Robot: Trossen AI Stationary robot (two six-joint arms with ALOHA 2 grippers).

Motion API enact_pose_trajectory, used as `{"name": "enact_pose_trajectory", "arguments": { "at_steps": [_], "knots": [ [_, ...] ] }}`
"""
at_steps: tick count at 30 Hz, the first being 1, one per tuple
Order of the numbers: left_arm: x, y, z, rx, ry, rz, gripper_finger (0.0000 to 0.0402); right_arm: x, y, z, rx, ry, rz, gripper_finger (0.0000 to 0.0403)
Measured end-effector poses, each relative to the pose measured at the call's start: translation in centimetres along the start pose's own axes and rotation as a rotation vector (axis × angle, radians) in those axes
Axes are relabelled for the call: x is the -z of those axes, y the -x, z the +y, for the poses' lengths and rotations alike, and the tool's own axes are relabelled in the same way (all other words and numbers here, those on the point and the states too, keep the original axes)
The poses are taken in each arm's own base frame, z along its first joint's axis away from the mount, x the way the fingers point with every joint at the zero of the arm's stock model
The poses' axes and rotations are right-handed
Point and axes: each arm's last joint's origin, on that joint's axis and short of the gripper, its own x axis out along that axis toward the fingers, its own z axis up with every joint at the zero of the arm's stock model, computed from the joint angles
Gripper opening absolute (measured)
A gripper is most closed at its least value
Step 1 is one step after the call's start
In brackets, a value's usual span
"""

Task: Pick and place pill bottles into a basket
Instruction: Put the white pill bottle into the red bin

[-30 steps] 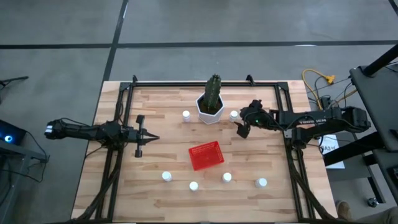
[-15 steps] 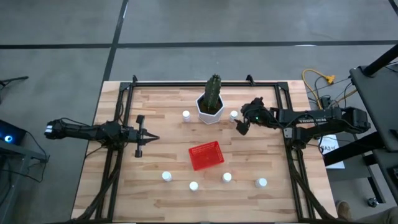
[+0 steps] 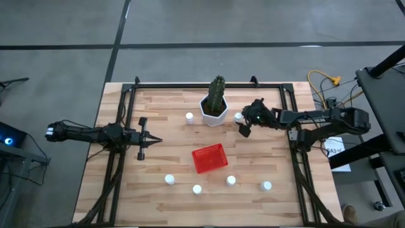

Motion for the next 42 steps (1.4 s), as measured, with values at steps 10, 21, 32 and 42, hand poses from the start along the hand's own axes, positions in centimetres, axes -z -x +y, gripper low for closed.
{"name": "enact_pose_trajectory", "arguments": {
  "at_steps": [10,21,32,42],
  "knots": [
    [0.0,0.0,0.0,-0.001,0.0,-0.004,0.0,0.8,-3.2,-0.6,-0.003,0.028,0.074,0.0384],
    [0.0,0.0,0.0,-0.001,0.0,-0.003,0.0,0.7,-3.6,-0.6,-0.002,0.033,0.061,0.0384],
    [0.0,0.0,0.0,0.0,-0.001,0.0,0.0,-0.6,-2.2,-0.9,-0.002,0.032,0.009,0.0384],
    [0.0,0.0,0.0,0.0,0.024,-0.001,0.0,-0.1,-2.1,-0.9,-0.021,0.043,0.055,0.0384]
  ]
}}
